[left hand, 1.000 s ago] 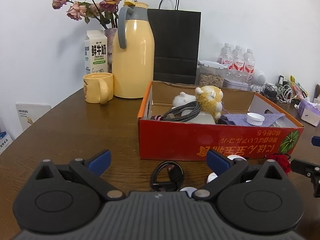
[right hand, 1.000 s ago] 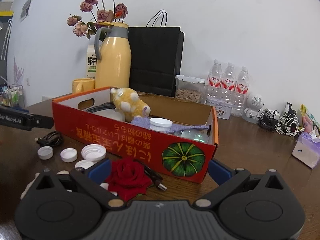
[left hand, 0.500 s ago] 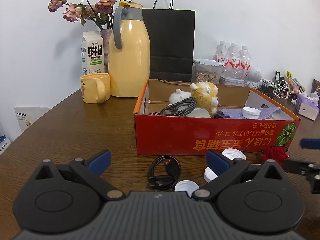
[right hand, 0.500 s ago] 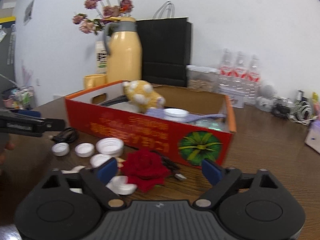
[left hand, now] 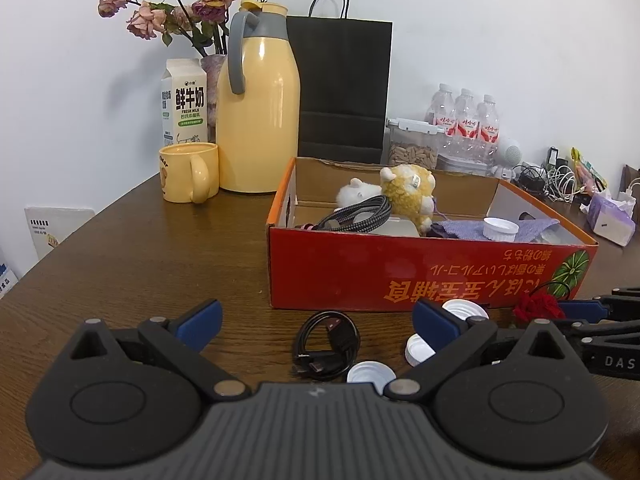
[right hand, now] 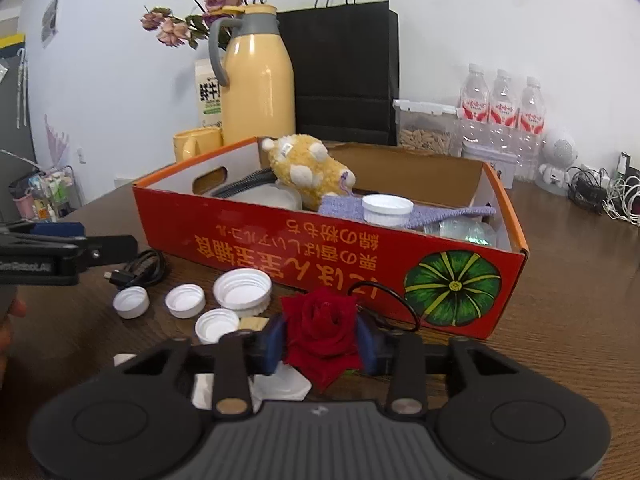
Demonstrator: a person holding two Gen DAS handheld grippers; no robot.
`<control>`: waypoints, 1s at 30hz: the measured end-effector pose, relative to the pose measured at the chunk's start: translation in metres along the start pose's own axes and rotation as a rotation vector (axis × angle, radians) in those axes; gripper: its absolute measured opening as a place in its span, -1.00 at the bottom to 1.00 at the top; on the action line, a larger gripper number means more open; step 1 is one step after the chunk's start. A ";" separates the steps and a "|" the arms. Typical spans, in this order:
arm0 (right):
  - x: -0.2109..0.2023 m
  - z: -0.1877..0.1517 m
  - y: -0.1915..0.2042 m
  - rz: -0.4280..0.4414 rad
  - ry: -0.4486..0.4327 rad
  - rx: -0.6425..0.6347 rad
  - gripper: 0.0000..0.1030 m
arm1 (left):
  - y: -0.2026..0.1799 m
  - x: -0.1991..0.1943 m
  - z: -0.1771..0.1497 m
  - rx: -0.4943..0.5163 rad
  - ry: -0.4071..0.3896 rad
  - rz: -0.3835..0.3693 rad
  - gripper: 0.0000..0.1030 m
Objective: Organize objects
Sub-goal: 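Grasp the black coiled cable with the left tool while the right tool holds the rose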
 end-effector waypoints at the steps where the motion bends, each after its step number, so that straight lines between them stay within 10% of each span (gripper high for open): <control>1: -0.001 0.000 -0.001 0.000 -0.006 0.002 -0.34 | 0.000 0.000 0.000 0.000 0.001 0.001 1.00; 26: -0.040 -0.002 -0.001 -0.025 -0.232 0.005 -0.41 | 0.011 0.041 -0.002 -0.060 0.188 0.100 1.00; 30: -0.039 -0.002 -0.001 -0.025 -0.229 0.003 -0.40 | 0.009 0.041 -0.001 -0.047 0.182 0.075 0.42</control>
Point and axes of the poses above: each gripper's, at about its wrist camera, not at the fingertips, and x roughly the way its jaws point, y to its left, z to its top, the point moved 1 cm from there along x, roughly the way its jaws point, and after that the axes turned 10 degrees about -z, right-handed, at the moved point
